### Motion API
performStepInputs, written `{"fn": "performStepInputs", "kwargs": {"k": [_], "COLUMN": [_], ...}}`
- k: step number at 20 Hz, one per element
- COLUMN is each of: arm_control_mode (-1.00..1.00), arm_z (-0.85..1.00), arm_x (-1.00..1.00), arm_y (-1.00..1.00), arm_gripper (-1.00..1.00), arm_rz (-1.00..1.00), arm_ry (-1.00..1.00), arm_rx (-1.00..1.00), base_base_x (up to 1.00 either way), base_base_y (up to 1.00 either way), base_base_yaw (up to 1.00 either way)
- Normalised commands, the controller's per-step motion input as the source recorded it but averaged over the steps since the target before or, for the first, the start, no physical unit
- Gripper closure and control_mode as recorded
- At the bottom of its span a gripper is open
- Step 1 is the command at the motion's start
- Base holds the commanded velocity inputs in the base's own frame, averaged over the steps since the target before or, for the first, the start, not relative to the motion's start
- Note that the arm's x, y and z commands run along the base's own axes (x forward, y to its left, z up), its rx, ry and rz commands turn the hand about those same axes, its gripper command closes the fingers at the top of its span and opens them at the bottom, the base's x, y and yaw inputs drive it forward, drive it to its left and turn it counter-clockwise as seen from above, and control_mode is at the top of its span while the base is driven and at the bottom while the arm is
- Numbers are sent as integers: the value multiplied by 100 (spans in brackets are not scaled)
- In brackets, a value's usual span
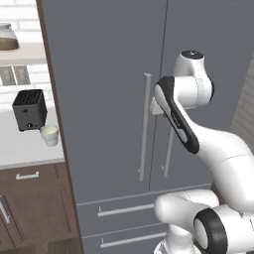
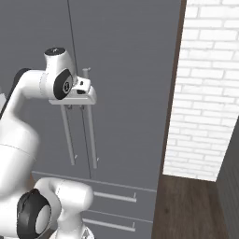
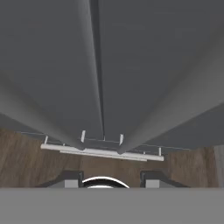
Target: Grab a lemon wedge from the fridge and one ice cube from the ice bowl, and put them in the glass of lemonade.
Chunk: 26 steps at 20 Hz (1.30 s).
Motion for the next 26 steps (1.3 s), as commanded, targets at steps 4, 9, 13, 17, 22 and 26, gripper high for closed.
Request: {"fn": "performStepInputs", "kwargs": {"k": [4,9,13,17,22,26], "arm_control_mode": [-100,-100,-100,100,100,-100], "arm_z": [0,0,-5,0,0,0], "arm_x": [-23,-50,-32,0,0,0], "arm_y": [-3,0,24,0,0,0], "arm_gripper": [-100,-100,-100,-100,-100,-100], "arm_rz": [-2,0,0,0,0,0], "arm_ry": [0,0,0,0,0,-2], "arm_rx": [0,0,-1,0,0,0], "base_base_x": [0,0,0,-85,-91,-20], "base_base_y": [0,0,0,9,-7,0], "base_base_yaw": [0,0,0,0,0,0]}}
